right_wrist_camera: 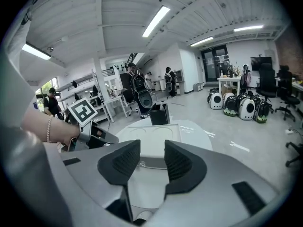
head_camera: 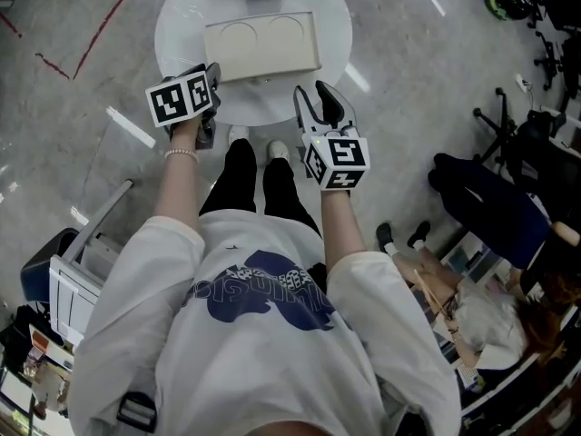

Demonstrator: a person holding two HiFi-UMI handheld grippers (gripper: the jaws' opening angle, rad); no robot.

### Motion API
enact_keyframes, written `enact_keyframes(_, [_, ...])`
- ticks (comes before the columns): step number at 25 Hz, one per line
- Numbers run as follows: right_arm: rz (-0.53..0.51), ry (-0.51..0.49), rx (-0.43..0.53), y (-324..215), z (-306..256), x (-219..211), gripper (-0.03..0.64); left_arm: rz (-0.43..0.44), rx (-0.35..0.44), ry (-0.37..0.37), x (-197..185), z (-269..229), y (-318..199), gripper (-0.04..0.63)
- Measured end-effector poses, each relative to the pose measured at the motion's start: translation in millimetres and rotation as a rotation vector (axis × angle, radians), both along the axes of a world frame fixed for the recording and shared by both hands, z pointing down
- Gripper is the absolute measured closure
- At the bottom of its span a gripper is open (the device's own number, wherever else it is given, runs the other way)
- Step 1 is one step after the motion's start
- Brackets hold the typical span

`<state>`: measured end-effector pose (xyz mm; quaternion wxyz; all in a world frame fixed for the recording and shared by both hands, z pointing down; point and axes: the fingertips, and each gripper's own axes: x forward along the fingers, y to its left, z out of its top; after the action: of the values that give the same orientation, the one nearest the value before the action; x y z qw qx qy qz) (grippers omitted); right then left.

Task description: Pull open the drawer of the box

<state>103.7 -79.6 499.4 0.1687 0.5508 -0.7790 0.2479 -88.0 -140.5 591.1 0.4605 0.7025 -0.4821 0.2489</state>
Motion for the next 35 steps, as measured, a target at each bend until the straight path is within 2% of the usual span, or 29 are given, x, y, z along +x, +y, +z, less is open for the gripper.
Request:
enact_keyframes(10, [-0.067,0.043,-0.149,-2,50,-20,0.462,-0.024,-0.032,0.044,3,-1,-1,0.497])
enact_keyframes(19, [-0.144,0.072,-0.302,-7,100,-56,0.462,-0.041,-0.048,0.043,2,-1,-1,0.505])
enact_keyframes(27, [-0.106,0.075,-0.393,-13,129,-71,0.465,-0.051,-0.051,0.045,-2,1,0,0.506])
enact_keyframes(35, [-0.077,0.077,-0.445,-18,141,-71,0.508,-0.059,-0.050,0.052,-3,-1,-1,0.505])
